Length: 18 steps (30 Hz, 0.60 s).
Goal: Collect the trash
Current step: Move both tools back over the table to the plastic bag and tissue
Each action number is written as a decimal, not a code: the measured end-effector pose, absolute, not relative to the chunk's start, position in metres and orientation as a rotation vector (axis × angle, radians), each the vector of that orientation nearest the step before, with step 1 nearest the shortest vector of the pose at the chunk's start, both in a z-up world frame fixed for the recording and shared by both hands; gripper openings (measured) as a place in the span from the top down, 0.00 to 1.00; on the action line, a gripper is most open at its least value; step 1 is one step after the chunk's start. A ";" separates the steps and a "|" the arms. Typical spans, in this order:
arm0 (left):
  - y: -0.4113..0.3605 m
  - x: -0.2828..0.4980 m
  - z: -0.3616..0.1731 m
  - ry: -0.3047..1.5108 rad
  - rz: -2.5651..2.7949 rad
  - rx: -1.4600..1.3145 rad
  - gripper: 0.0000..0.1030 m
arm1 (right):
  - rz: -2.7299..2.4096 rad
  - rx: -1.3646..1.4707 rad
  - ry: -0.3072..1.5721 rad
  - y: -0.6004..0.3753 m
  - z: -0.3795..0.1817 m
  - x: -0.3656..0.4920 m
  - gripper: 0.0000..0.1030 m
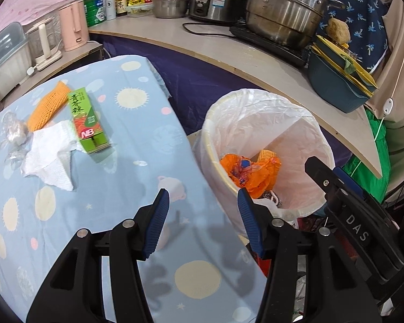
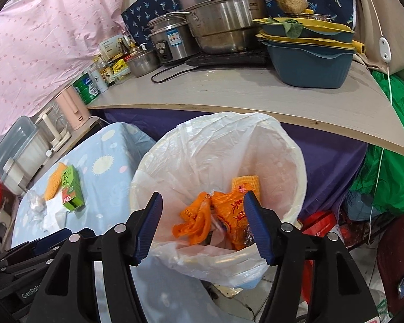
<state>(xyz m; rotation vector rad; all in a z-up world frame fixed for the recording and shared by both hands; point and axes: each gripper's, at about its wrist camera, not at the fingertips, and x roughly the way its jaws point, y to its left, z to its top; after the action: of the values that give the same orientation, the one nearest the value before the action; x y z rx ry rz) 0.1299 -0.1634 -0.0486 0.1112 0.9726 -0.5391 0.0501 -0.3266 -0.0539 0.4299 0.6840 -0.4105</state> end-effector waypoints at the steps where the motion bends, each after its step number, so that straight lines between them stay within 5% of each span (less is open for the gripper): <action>1: -0.159 0.131 -0.049 0.973 -0.533 0.107 0.51 | -0.404 0.425 0.686 -0.322 -0.054 0.052 0.41; 18: -0.066 0.147 -0.060 0.974 -0.362 0.007 0.39 | -0.310 0.360 0.724 -0.256 -0.055 0.079 0.37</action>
<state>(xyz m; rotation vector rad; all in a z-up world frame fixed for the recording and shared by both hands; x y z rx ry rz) 0.1475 -0.0657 -0.0596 0.0072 0.9740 -0.3625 0.0793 -0.2562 -0.0551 0.3599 0.7244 -0.3102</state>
